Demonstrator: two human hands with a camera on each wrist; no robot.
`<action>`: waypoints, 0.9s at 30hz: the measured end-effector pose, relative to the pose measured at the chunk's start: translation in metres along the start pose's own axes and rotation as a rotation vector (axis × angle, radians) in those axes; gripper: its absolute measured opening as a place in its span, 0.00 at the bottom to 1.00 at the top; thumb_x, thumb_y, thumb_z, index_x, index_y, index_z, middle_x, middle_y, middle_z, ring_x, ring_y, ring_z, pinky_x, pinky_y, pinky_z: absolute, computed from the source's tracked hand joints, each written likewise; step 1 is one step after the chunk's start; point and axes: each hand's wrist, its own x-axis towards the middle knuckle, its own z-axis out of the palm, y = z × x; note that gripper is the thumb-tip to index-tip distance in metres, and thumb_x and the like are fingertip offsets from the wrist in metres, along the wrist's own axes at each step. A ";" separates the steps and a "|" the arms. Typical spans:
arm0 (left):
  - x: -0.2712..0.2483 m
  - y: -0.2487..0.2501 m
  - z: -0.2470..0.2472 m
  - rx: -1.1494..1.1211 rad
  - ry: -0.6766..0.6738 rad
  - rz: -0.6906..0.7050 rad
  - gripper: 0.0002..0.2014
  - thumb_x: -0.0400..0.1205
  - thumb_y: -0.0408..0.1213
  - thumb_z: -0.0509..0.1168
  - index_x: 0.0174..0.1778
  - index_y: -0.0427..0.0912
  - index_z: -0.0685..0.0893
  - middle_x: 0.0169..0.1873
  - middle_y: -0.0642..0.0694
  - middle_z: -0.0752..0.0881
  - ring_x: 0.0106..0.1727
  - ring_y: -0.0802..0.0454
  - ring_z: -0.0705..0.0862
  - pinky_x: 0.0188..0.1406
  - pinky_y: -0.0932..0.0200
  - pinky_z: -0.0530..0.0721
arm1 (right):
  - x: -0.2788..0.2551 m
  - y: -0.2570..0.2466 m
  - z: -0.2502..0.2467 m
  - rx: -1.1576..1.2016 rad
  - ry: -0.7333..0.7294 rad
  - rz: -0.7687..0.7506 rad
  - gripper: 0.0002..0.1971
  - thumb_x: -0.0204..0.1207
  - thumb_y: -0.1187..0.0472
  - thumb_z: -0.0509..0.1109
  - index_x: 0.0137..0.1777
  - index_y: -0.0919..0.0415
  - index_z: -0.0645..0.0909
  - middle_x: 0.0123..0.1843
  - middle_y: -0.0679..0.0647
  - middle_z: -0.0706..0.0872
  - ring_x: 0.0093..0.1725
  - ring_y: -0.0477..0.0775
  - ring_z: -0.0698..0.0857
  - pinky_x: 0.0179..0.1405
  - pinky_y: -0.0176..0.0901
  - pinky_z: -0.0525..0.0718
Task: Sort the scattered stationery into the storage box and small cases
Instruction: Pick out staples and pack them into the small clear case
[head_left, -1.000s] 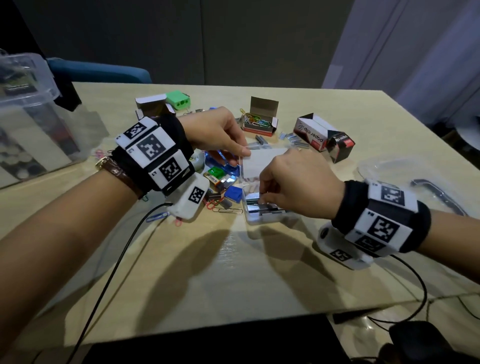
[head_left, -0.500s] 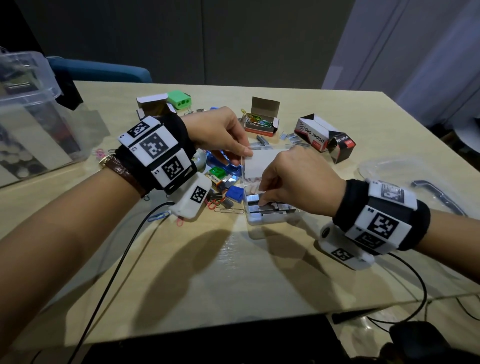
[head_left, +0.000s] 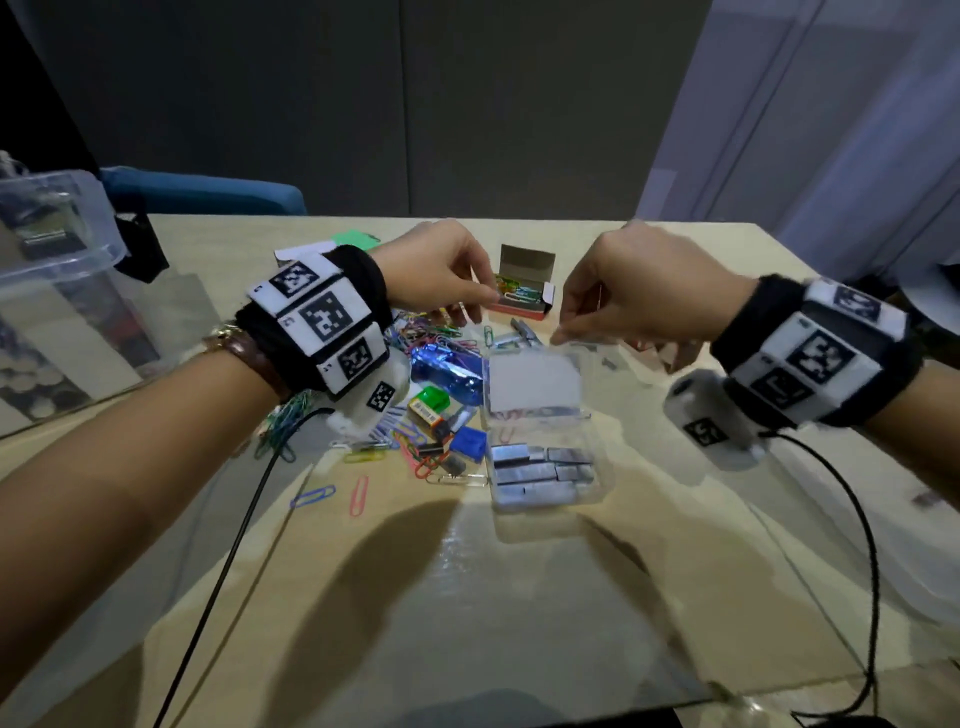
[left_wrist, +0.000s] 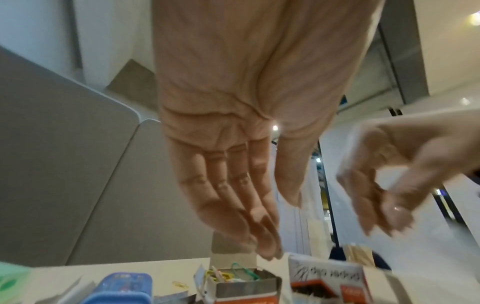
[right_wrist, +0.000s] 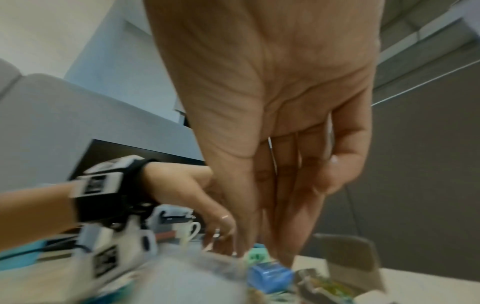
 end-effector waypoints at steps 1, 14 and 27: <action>0.007 0.001 0.001 0.077 0.018 0.030 0.09 0.81 0.37 0.69 0.52 0.37 0.88 0.37 0.45 0.90 0.38 0.51 0.89 0.43 0.52 0.90 | 0.011 0.009 0.001 -0.020 -0.019 0.019 0.11 0.70 0.45 0.78 0.41 0.52 0.90 0.35 0.45 0.88 0.34 0.46 0.84 0.35 0.43 0.83; 0.076 0.004 0.031 0.485 -0.207 -0.079 0.13 0.73 0.41 0.78 0.44 0.34 0.89 0.35 0.45 0.87 0.42 0.48 0.86 0.50 0.52 0.86 | 0.088 0.044 0.066 0.130 -0.185 0.181 0.14 0.70 0.48 0.80 0.39 0.60 0.89 0.33 0.49 0.89 0.35 0.48 0.86 0.37 0.41 0.84; 0.073 0.002 0.026 0.480 -0.251 -0.113 0.08 0.71 0.32 0.78 0.42 0.33 0.88 0.41 0.41 0.90 0.45 0.48 0.88 0.53 0.54 0.88 | 0.078 0.052 0.057 0.176 -0.164 0.270 0.09 0.64 0.56 0.84 0.38 0.57 0.88 0.38 0.50 0.90 0.42 0.50 0.88 0.45 0.48 0.89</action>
